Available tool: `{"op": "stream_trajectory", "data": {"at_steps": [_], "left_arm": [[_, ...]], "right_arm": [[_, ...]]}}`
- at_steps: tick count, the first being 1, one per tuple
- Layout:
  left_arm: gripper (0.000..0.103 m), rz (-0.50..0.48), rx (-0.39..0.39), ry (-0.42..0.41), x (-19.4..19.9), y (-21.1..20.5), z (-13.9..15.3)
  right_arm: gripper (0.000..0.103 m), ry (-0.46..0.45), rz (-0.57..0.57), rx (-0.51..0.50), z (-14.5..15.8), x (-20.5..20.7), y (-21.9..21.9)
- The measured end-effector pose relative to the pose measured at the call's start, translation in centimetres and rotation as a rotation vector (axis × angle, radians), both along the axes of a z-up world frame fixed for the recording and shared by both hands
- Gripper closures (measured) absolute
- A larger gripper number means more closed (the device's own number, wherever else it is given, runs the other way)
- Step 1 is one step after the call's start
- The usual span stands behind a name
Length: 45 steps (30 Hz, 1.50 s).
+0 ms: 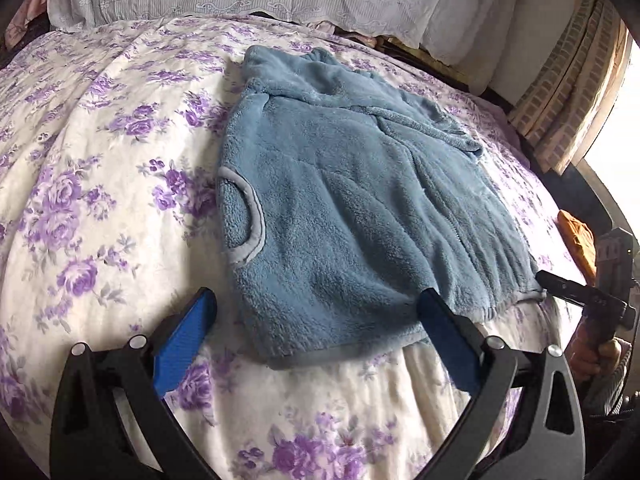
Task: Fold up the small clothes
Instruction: 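Move both tools to the jacket hem and close both on it, then lift the hem with both tools and fold it toward the collar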
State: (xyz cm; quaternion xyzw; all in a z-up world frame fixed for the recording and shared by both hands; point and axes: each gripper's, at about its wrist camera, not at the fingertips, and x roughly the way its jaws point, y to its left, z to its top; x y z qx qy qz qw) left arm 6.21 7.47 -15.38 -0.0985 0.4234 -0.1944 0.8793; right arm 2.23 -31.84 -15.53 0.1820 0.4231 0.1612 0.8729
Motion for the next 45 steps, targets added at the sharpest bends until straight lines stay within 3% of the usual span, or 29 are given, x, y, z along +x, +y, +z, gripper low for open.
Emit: {"op": "stream_trajectory", "data": {"at_steps": [3,7,8,9,10,13,17,20,22,24,34,38,39,41,43,45], "left_arm": [[0.005,0.015,-0.061,0.024,1.4,0.2,0.0],[0.007,0.022,-0.058,0.042,2.8,-0.5,0.1],[0.011,0.002,-0.077,0.037,2.5,-0.5,0.1],[0.028,-0.014,-0.102,0.036,2.1,-0.5,0.1],[0.039,-0.025,-0.126,0.048,2.0,-0.3,-0.1],[0.046,-0.022,-0.173,0.050,1.9,0.9,-0.8],[0.048,0.016,-0.262,0.100,3.5,2.1,-1.2],[0.050,0.026,-0.276,0.112,3.8,2.0,-1.2],[0.080,0.040,-0.235,0.101,3.2,2.0,-1.3],[0.089,0.030,-0.274,0.107,2.8,2.7,-1.7],[0.091,0.010,-0.281,0.031,0.0,2.9,0.8],[0.088,0.008,-0.229,0.078,0.1,2.4,-0.9],[0.084,0.019,-0.229,0.096,0.4,2.5,-1.5],[0.082,0.031,-0.272,0.108,0.7,2.8,-1.8],[0.078,0.027,-0.260,0.114,1.0,2.6,-1.7],[0.079,0.023,-0.232,0.109,1.0,2.2,-1.4]], "right_arm": [[0.055,0.003,0.001,0.063,-0.5,1.3,0.3],[0.062,-0.010,-0.016,0.092,-0.7,2.3,0.7],[0.065,-0.011,-0.015,0.095,-0.7,2.3,0.8],[0.071,-0.010,-0.006,0.101,-0.6,2.2,0.7],[0.074,-0.004,0.009,0.112,-0.6,2.2,0.7],[0.074,0.003,0.040,0.117,-0.7,1.9,0.6],[0.074,0.009,0.030,0.154,-1.2,2.2,0.3],[0.075,0.004,0.024,0.135,-1.0,2.1,0.5],[0.084,-0.003,0.017,0.132,-0.8,1.8,0.5],[0.087,-0.011,0.018,0.139,-0.6,1.8,0.3],[0.088,-0.052,0.018,0.147,1.8,0.7,-0.9],[0.086,0.000,0.025,0.133,0.5,0.9,-1.4],[0.080,0.025,0.015,0.136,-0.1,1.2,-1.5],[0.077,0.035,0.003,0.161,-0.8,1.3,-1.4],[0.079,0.021,0.009,0.143,-0.7,1.4,-1.1],[0.088,0.008,0.005,0.156,-0.5,1.1,-1.1]]}}
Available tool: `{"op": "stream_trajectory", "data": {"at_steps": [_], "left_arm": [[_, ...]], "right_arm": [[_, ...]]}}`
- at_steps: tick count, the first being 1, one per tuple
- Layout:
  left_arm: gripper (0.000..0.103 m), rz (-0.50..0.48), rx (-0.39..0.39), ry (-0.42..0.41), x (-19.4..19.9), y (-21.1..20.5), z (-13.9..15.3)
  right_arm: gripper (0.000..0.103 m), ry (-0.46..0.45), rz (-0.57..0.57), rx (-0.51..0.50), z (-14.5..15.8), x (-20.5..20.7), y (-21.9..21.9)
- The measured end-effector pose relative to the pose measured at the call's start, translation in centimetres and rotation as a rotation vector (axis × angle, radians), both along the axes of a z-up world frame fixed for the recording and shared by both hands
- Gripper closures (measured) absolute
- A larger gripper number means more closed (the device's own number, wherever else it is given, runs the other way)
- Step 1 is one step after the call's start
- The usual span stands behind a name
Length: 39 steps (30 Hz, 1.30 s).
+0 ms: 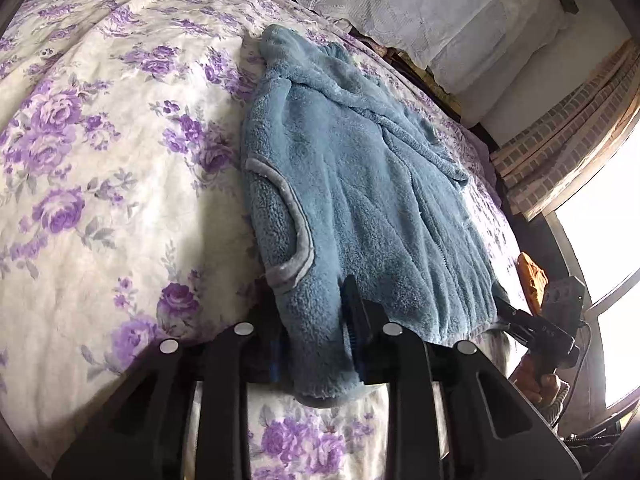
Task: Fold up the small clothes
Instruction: 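Lift the hem with both tools and fold it toward the collar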
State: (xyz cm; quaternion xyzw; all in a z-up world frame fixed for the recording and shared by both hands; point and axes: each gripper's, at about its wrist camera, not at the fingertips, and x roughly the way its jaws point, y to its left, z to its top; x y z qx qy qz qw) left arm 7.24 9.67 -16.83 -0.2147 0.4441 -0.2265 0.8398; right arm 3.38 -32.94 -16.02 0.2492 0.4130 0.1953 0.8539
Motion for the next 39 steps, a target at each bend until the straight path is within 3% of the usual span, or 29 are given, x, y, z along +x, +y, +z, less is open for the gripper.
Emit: {"op": "stream_trajectory", "data": {"at_steps": [1,4,7,18,39], "left_arm": [[0.089,-0.003,0.007,-0.009,-0.1,-0.1,0.2],[0.091,-0.002,0.010,-0.062,-0.4,0.0,1.3],[0.091,0.003,0.040,-0.118,-0.1,0.0,2.9],[0.091,0.048,0.055,-0.201,4.7,-0.3,6.7],[0.091,0.088,0.139,-0.254,16.1,-2.6,11.5]], "right_arm": [[0.089,-0.011,-0.009,0.009,0.3,-0.2,0.0],[0.089,-0.051,-0.009,0.008,1.5,-0.4,-0.1],[0.089,-0.083,-0.005,0.022,2.9,0.2,-0.2],[0.089,-0.129,-0.026,0.069,5.7,5.4,-0.3],[0.089,-0.153,-0.066,0.013,9.9,17.9,0.7]]}}
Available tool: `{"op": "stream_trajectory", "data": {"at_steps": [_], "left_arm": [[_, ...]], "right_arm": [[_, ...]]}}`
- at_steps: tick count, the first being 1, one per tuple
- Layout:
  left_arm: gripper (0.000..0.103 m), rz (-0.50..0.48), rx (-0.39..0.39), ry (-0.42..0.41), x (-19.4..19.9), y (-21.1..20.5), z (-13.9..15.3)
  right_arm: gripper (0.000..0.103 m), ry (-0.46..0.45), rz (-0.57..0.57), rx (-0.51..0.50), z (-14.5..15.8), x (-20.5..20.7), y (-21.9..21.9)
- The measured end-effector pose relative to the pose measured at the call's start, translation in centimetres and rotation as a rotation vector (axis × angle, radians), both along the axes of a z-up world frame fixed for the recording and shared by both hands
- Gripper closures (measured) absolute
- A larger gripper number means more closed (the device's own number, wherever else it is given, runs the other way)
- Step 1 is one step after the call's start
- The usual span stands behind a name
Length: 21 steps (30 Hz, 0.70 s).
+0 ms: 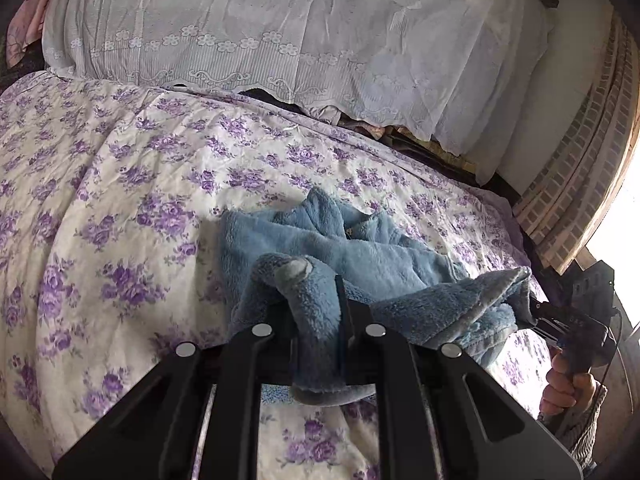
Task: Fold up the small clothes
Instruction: 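Lift the hem with both tools and fold it toward the collar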
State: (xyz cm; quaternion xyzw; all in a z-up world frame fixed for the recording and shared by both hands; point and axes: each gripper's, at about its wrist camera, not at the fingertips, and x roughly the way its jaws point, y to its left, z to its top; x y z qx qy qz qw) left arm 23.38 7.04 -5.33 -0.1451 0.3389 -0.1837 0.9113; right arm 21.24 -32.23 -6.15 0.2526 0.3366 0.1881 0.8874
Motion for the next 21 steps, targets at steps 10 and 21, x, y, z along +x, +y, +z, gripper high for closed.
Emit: {"op": "stream_trajectory", "data": {"at_steps": [10,21], "left_arm": [[0.091,0.045,0.004,0.046,7.0,0.1,-0.6],[0.088,0.087,0.032,0.177,14.1,-0.9,-6.5]], "right_arm": [[0.089,0.046,-0.064,0.015,-0.4,7.3,-1.5],[0.088,0.136,-0.114,0.012,-5.6,14.9,-1.8]]}}
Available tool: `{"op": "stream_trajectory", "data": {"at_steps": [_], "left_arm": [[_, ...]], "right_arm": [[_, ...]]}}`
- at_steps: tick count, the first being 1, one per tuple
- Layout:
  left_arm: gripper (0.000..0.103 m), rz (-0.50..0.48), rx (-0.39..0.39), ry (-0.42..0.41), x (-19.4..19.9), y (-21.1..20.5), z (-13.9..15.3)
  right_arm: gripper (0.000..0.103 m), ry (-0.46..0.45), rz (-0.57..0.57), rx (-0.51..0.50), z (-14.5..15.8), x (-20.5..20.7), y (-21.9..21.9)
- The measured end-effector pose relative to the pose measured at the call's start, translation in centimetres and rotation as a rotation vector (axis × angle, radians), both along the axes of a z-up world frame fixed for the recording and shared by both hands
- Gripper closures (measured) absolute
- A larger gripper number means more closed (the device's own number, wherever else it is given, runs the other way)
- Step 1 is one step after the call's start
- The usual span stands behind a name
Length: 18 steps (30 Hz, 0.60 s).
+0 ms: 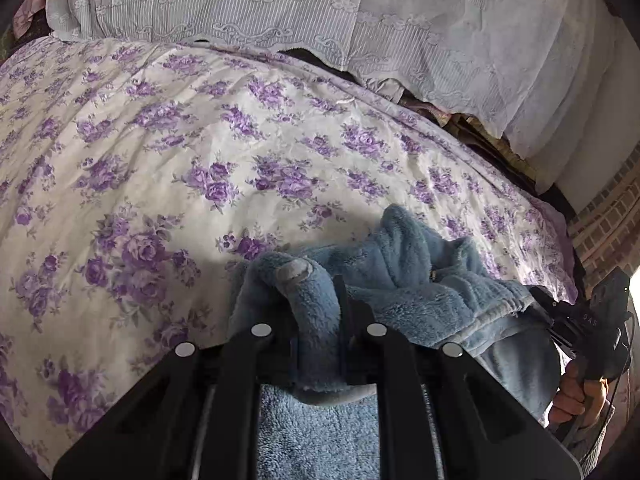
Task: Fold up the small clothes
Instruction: 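Lift the hem with both tools and fold it toward the collar, then lay the hem down on the collar and open both tools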
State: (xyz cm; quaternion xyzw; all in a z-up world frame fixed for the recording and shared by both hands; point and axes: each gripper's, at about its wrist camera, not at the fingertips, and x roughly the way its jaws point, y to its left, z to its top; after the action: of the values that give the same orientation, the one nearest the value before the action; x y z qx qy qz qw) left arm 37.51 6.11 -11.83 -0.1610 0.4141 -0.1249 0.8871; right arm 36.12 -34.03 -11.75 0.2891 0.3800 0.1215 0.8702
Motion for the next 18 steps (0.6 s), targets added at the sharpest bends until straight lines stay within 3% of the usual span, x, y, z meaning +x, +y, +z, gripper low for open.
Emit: {"op": "stream_trajectory", "data": {"at_steps": [3,5,6,8,9,11,13,15,18], "left_arm": [[0.086,0.002,-0.015,0.014,1.0,0.1,-1.5],[0.086,-0.011,-0.022,0.004,0.7,0.2,-0.9],[0.084,-0.015,-0.023,-0.014,0.3,0.3,-0.3],[0.078,-0.026,-0.024,-0.075,-1.0,0.5,1.2],[0.069,-0.032,-0.021,-0.110,-1.8,0.5,2.0],[0.053,-0.047,-0.011,-0.162,-3.2,0.1,3.3],[0.038,-0.061,0.055,-0.203,-4.6,-1.0,4.1],[0.031,-0.070,0.146,-0.248,-5.6,-2.4,4.5],[0.030,-0.081,0.249,-0.281,-6.3,-3.9,4.4]], "right_arm": [[0.087,-0.006,0.009,0.026,-1.8,0.8,-0.3],[0.082,-0.021,0.030,0.053,-1.7,0.7,-0.6],[0.074,-0.032,0.039,0.072,-1.3,0.4,-0.7],[0.061,-0.081,0.039,0.099,-0.1,-0.7,-1.0],[0.055,-0.109,0.031,0.085,0.8,-1.4,-1.0],[0.054,-0.164,0.032,0.027,2.5,-2.7,-0.3],[0.052,-0.220,0.041,-0.045,4.0,-4.0,0.8],[0.051,-0.275,0.040,-0.133,5.1,-5.2,2.2],[0.044,-0.313,0.063,-0.195,6.0,-6.1,3.4]]}}
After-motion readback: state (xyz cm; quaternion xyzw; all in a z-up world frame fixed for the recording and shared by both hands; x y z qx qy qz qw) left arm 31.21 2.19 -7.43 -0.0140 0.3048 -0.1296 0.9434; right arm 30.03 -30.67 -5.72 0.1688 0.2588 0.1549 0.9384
